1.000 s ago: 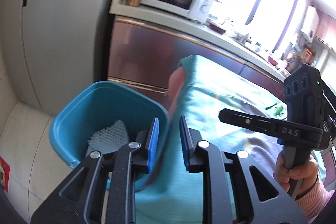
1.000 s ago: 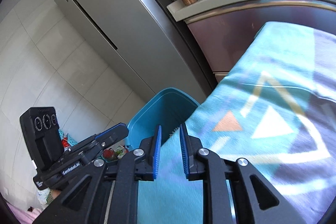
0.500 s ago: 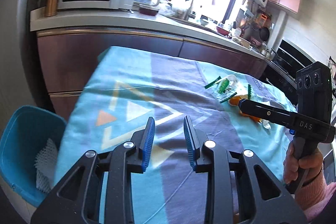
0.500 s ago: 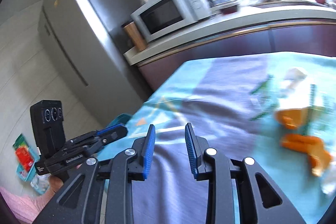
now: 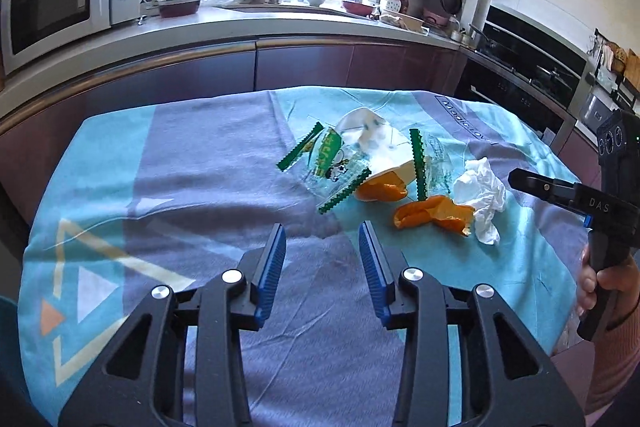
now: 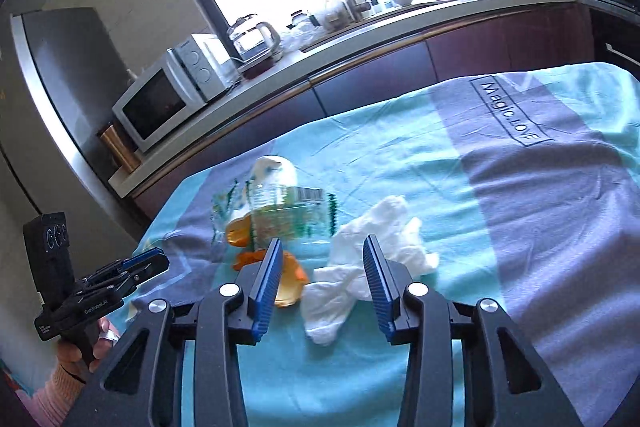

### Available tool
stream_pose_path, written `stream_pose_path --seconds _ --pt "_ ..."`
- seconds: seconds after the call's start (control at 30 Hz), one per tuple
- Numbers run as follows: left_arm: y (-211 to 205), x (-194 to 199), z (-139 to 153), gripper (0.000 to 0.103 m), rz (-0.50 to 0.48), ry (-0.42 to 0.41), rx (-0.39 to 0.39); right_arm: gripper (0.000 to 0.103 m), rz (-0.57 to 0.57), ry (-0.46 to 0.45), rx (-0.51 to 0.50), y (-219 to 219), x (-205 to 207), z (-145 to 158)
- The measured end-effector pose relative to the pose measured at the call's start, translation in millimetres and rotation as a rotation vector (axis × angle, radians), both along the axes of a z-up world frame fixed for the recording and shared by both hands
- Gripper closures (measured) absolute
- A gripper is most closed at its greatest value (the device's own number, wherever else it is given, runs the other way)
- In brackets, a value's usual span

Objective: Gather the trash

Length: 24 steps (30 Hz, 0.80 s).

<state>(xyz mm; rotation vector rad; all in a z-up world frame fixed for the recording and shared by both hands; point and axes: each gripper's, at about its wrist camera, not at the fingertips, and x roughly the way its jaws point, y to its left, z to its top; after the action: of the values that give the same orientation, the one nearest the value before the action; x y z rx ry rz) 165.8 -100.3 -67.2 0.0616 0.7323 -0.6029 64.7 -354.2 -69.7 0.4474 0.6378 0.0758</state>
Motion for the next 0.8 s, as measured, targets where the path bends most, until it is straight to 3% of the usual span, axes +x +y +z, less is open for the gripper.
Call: stream_pose_path --seconds 0.33,0.53,0.6,0.67,0.8 --pt "-45.1 28.6 -13.7 0.06 -0.019 0.011 0.096 0.05 -0.012 0.068 0.007 -23.3 13.9 -18.9" --pt "-57.1 40.3 -13.8 0.066 -0.026 0.012 0.117 0.051 0.001 0.088 0.008 -24.9 20.8 -22.4" --pt "-59.8 44.2 -15.0 0.073 -0.034 0.024 0.119 0.054 0.01 0.091 0.009 -24.0 21.1 -22.8" --pt "-61.7 46.8 -17.1 0.086 -0.043 0.039 0.114 0.064 0.013 0.094 0.007 -24.5 20.2 -23.3" --pt "-61.1 45.4 -17.6 0.096 -0.045 0.041 0.105 0.078 0.021 0.096 0.018 -27.7 17.4 -24.8"
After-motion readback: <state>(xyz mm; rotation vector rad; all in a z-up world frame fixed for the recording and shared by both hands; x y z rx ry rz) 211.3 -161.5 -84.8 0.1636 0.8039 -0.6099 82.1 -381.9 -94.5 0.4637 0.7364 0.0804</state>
